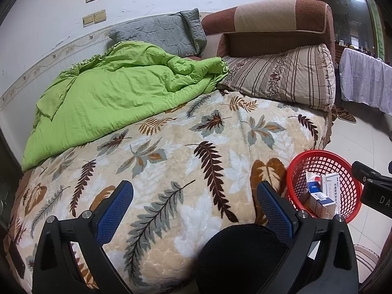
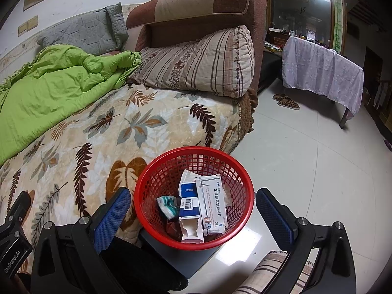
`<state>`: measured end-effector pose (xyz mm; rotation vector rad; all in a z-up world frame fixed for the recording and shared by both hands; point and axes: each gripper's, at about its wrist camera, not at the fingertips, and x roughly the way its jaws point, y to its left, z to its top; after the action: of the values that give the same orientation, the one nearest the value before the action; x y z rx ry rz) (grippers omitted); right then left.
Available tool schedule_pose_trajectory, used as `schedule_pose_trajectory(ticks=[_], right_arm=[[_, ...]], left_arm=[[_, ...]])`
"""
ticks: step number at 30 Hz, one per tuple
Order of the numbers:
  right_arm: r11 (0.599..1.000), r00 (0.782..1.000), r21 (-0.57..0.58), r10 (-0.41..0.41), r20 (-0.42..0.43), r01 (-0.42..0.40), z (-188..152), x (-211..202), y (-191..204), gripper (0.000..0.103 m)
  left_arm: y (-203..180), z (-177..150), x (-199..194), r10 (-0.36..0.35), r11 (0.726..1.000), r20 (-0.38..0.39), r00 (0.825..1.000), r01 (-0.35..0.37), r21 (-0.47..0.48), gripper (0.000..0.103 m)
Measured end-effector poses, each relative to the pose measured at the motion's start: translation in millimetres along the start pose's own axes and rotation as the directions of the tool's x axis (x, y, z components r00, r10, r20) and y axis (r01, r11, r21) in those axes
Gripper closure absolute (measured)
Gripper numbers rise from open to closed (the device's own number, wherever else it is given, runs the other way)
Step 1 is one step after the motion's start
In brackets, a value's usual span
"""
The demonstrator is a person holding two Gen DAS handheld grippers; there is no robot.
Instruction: Collect trash
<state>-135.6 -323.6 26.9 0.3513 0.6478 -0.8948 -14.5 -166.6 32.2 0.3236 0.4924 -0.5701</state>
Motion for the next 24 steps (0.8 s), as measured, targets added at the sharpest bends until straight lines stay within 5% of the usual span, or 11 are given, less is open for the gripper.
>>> schedule_pose_trajectory(ticks=[24], right_arm=[[1.000,1.000,-0.003,0.000,-0.003,0.000,-1.3,1.3,1.3,0.000]], left_arm=[[0.3,-0.2,0.1,-0.001,1.000,0.000,1.000,0.001,-0.003,0.003]])
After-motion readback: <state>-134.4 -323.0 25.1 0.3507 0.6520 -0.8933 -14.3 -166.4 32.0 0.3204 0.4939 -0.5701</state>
